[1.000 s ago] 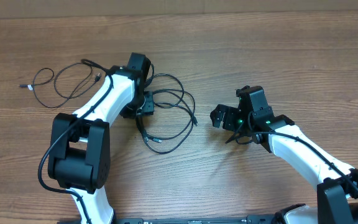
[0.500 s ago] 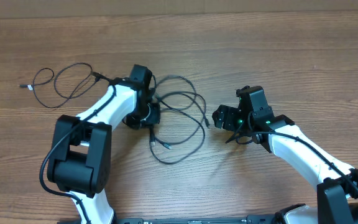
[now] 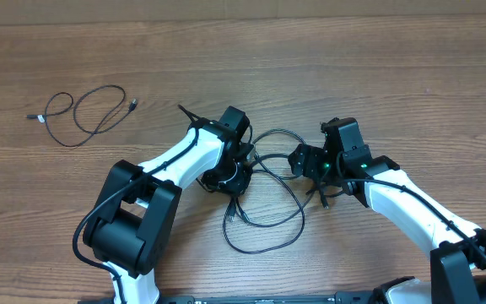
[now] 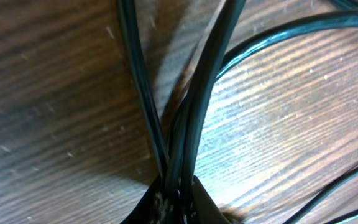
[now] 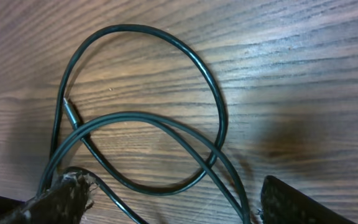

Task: Untangle cables

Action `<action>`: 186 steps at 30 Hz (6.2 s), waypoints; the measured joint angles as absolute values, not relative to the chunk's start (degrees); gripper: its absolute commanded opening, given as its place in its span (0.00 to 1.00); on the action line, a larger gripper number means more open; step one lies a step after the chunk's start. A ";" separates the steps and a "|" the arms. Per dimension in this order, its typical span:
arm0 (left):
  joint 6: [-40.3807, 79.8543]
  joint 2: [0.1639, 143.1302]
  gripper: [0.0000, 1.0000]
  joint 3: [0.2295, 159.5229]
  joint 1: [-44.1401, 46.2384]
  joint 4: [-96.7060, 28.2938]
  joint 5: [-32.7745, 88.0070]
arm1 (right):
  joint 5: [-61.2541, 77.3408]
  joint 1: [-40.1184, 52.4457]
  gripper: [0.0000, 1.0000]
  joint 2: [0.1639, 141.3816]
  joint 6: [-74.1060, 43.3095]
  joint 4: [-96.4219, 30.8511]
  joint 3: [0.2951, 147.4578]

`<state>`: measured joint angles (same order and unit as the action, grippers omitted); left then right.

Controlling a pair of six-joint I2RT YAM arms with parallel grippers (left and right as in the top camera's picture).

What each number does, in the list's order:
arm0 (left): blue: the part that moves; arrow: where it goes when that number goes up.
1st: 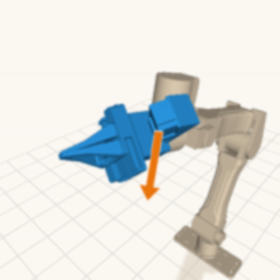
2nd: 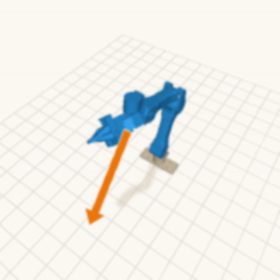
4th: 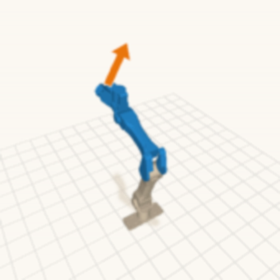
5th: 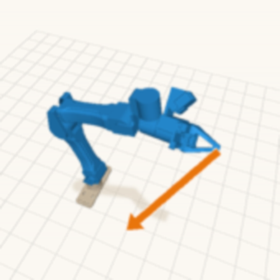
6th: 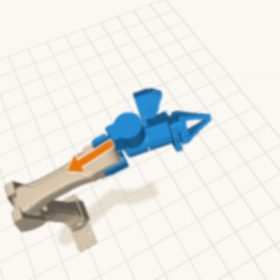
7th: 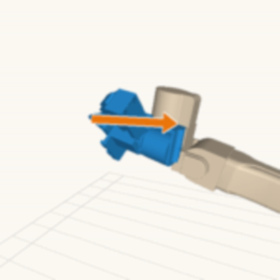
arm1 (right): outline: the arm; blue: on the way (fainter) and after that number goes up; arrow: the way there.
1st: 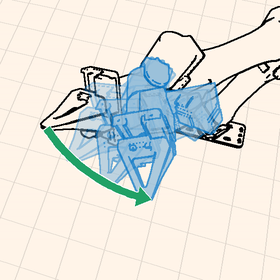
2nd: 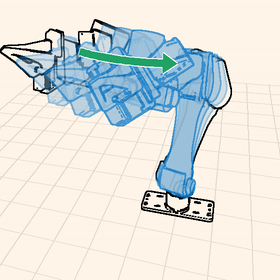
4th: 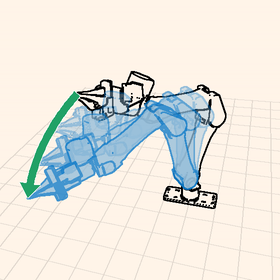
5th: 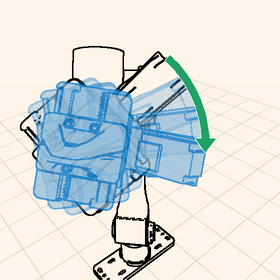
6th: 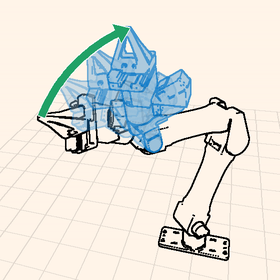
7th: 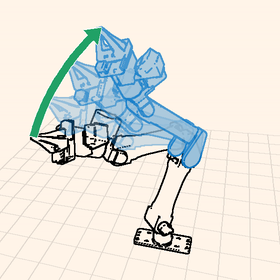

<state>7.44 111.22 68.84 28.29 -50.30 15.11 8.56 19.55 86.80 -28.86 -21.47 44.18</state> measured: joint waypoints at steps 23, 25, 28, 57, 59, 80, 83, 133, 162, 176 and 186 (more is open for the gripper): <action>9.15 112.31 0.65 85.12 23.33 -63.66 21.04 | 12.43 18.41 0.09 86.80 -29.19 -18.70 44.25; 10.17 112.31 0.66 83.18 24.14 -62.65 21.04 | 13.56 16.58 0.09 86.85 -30.02 -18.63 44.25; 10.83 112.33 0.66 78.78 25.23 -59.61 21.02 | 14.55 15.03 0.04 88.64 -30.50 -18.06 44.29; 17.72 111.98 0.64 71.18 25.52 -48.93 18.48 | 10.74 14.66 0.04 96.20 -42.98 -6.59 44.73; 17.72 111.98 0.64 71.16 25.52 -50.22 18.46 | 10.04 14.66 0.04 98.17 -44.64 -5.39 44.77; 18.11 111.85 0.68 70.96 25.52 -43.99 18.92 | 28.53 14.61 0.11 101.10 -49.50 -22.59 47.59; 18.11 111.85 0.68 70.96 25.52 -43.94 18.92 | 30.59 14.59 0.10 101.10 -49.45 -27.22 47.68; 14.70 111.11 0.80 70.59 28.64 -47.68 16.69 | 7.07 22.48 0.78 102.59 -43.64 -9.02 52.71; 8.43 110.89 0.77 70.63 30.96 -46.85 9.21 | 25.28 18.11 0.23 102.61 -29.34 -19.75 53.12; 8.36 111.83 0.79 72.60 30.94 -51.66 7.81 | 26.22 17.15 0.17 102.61 -28.80 -27.42 53.12; 7.29 111.87 0.75 72.62 30.92 -47.83 2.31 | 30.11 17.54 0.73 102.00 -27.57 -26.87 53.45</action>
<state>7.29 111.87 72.62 30.92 -47.83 2.31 30.11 17.54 102.00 -27.57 -26.87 53.45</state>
